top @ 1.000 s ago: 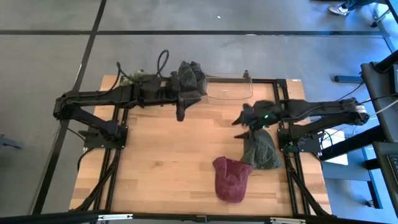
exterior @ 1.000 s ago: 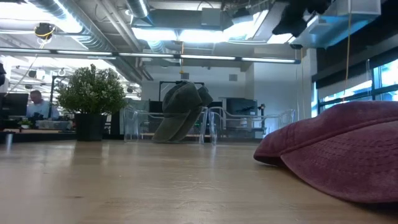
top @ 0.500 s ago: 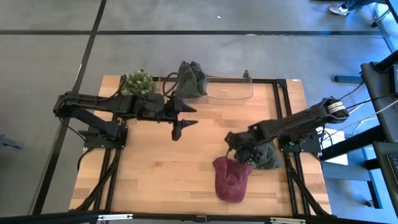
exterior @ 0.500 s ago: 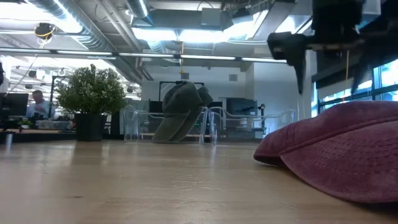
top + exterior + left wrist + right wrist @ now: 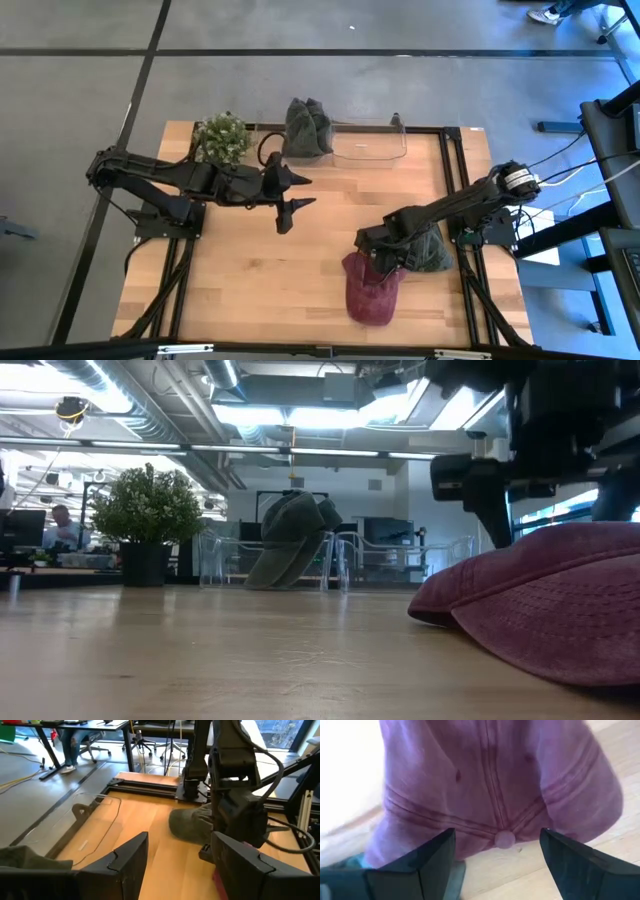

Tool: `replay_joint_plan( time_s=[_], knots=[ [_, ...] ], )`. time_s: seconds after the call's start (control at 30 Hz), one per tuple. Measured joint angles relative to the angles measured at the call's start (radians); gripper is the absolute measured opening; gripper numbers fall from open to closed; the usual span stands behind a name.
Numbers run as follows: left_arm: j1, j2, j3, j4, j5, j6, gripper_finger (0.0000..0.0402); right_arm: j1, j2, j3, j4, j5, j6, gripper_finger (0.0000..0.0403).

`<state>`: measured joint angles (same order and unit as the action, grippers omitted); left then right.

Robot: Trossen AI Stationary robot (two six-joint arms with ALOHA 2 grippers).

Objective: Pick & Place hat
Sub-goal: Put the light pink cap into the right transparent bin

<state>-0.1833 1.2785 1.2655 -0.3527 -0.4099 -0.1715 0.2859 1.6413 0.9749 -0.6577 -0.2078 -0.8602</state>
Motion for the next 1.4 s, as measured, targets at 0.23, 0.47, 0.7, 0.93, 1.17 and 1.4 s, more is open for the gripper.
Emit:
replay_joint_plan(
  time_s=[0.23,0.47,0.7,0.93,1.17,1.4],
  knots=[
    [0.000,0.000,0.000,-0.004,-0.004,0.000,0.0212,0.004,0.060,0.000,0.022,0.117,-0.014,0.0289],
    [0.002,0.000,-0.001,-0.018,-0.058,0.001,0.0212,0.012,0.104,0.000,0.038,0.203,-0.018,0.0289],
    [0.002,0.000,-0.001,-0.024,-0.070,0.001,0.0212,0.018,0.062,0.000,0.058,0.259,-0.069,0.0289],
    [0.002,0.000,-0.001,-0.027,-0.070,0.001,0.0212,0.019,0.049,0.000,0.060,0.153,-0.229,0.0289],
    [0.002,0.000,-0.001,-0.057,-0.069,0.000,0.0212,0.017,0.069,0.000,0.069,0.089,-0.271,0.0289],
    [0.002,0.000,-0.001,-0.059,-0.069,0.000,0.0212,0.012,0.118,0.001,0.071,0.072,-0.290,0.0289]
  ],
)
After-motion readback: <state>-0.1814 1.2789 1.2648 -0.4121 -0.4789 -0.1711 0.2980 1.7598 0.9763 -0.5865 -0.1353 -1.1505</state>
